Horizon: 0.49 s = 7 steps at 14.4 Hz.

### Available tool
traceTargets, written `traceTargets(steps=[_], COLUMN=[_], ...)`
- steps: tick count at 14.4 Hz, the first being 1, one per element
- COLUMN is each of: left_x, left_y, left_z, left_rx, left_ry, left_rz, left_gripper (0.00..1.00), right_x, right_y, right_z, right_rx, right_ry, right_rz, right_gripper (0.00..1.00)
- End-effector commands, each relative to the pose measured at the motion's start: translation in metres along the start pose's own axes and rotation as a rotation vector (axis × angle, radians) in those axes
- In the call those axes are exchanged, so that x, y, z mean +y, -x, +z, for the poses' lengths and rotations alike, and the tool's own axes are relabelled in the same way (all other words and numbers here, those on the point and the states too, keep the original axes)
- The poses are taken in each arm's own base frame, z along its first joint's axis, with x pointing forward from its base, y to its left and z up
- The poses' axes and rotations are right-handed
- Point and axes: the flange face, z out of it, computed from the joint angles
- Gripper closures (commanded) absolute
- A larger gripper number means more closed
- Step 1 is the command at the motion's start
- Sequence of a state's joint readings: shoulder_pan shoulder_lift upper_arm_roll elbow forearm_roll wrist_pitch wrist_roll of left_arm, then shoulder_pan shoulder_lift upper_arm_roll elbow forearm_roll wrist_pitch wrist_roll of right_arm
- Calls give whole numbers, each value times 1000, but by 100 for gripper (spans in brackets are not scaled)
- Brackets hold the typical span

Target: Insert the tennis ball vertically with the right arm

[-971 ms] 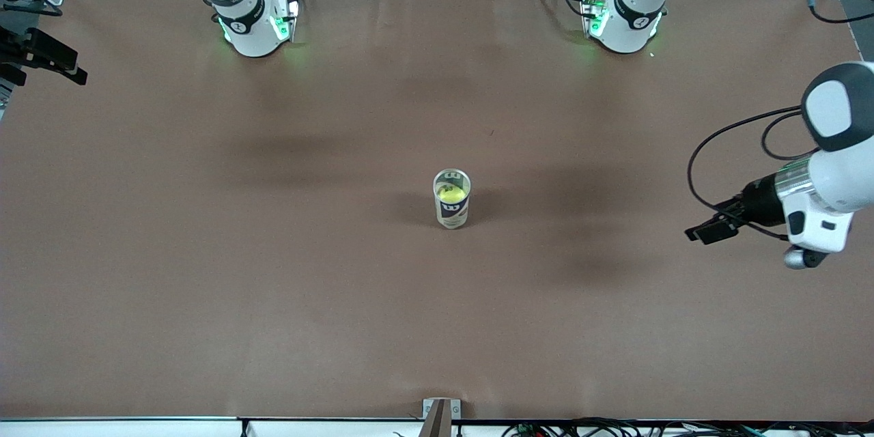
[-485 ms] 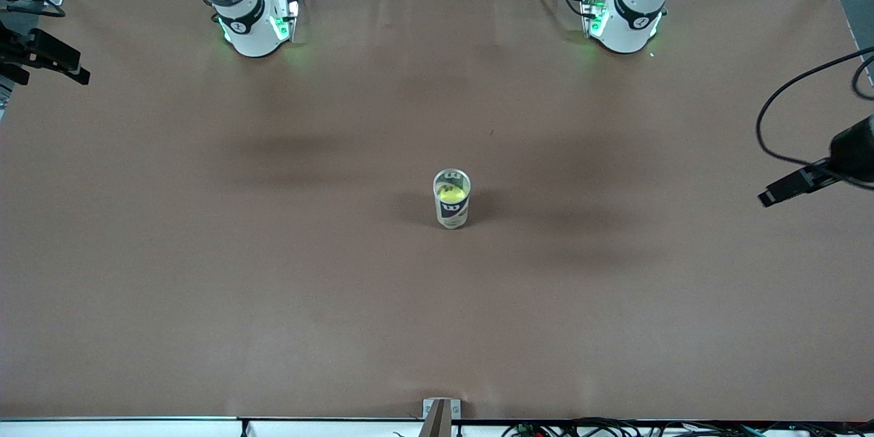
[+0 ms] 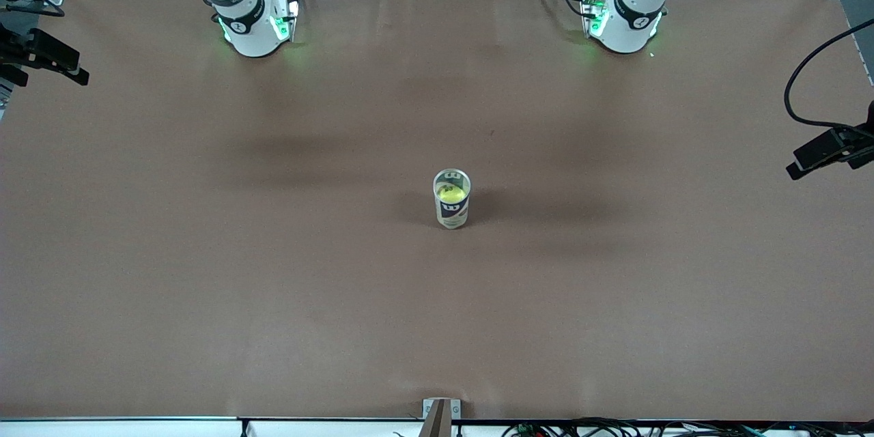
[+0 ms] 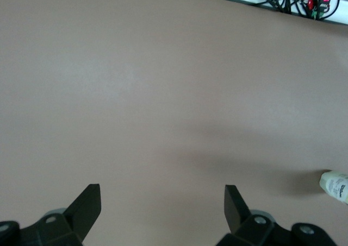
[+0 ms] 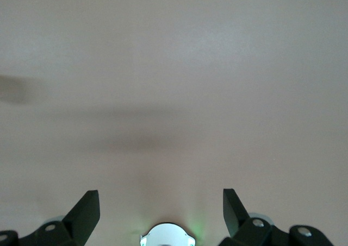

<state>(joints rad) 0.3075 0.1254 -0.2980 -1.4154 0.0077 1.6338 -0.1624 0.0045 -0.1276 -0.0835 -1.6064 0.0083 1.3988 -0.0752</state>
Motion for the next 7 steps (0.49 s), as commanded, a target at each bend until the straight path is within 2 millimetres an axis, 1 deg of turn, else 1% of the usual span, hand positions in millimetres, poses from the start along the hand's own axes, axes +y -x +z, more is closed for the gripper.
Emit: traceTargets(steps=[1,3,6,7], left_x=[-16,-17,-16,-17], left_y=[7,9,11,13], left_z=[-13,-18,-21,-26], left_rx=[-6,2,7,15], left_ry=[-1,-2,-11,-7], left_rz=[54,135,136,139], left_gripper=[0,0,0,0], right_x=[0,0,-1,0], right_y=[7,7,7,7], right_z=[-2,-2,-2,-2], right_rx=[14,17,19,17], right_ry=[-3,-2,0,0], right_rz=[-14,-20,-47,-46], right_gripper=[0,0,0,0])
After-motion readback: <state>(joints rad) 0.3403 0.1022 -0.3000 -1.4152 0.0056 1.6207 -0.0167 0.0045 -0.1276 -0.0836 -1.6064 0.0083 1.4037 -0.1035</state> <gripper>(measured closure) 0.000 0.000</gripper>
